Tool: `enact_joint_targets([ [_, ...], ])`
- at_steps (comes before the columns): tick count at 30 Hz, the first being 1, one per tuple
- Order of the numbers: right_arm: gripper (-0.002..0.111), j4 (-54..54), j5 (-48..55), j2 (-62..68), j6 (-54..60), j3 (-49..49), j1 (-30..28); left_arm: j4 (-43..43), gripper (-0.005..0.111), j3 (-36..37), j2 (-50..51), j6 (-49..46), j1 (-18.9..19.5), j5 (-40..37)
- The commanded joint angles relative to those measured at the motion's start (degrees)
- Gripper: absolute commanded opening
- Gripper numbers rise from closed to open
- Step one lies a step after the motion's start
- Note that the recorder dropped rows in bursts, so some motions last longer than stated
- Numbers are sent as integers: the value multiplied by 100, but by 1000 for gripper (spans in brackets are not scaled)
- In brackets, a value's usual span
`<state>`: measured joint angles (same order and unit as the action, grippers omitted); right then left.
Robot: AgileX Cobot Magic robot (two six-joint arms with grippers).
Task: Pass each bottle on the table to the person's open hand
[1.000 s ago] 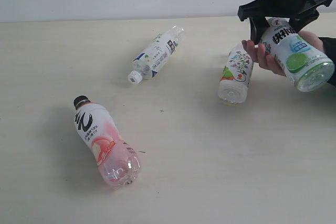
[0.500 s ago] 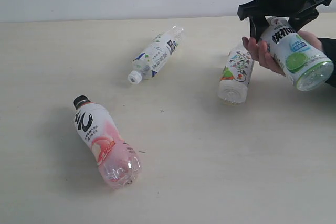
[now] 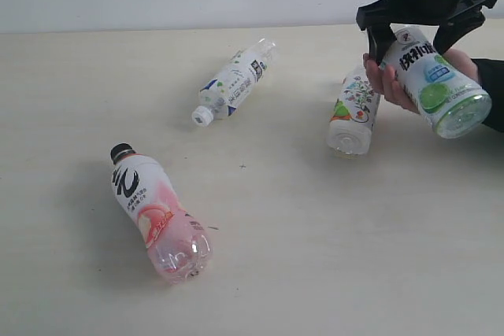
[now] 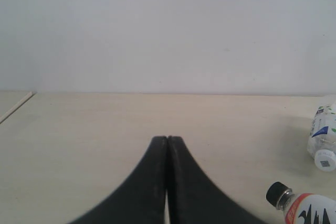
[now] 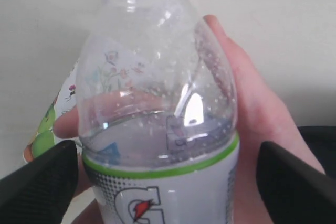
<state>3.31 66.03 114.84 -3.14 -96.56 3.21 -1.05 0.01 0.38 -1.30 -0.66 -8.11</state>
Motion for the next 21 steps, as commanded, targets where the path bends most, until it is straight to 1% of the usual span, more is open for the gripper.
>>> enact_joint_targets([
  [1,87,133,118,-217,229,-179,-25,7,0,-1,-38,9,5,9],
  [4,87,133,393,-467,314,-410,-25,7,0,-1,-38,9,5,9],
  [7,85,18,393,-867,314,-467,-25,7,0,-1,-38,9,5,9],
  [9,77,-255,393,-1186,462,-467,-25,7,0,-1,-38,9,5,9],
  [10,69,-403,393,-1364,560,-440,-25,7,0,-1,-38,9,5,9],
  [12,48,-582,393,-1709,635,-339,-25,7,0,-1,-38,9,5,9],
  [15,5,-842,393,-2333,850,-74,-25,7,0,-1,-38,9,5,9],
  [16,1,-980,393,-2587,964,75,-25,7,0,-1,-38,9,5,9],
  [18,2,-1343,392,-3141,1347,456,-25,7,0,-1,-38,9,5,9],
  [21,2,-1797,0,-4007,1731,1319,-25,7,0,-1,-38,9,5,9],
])
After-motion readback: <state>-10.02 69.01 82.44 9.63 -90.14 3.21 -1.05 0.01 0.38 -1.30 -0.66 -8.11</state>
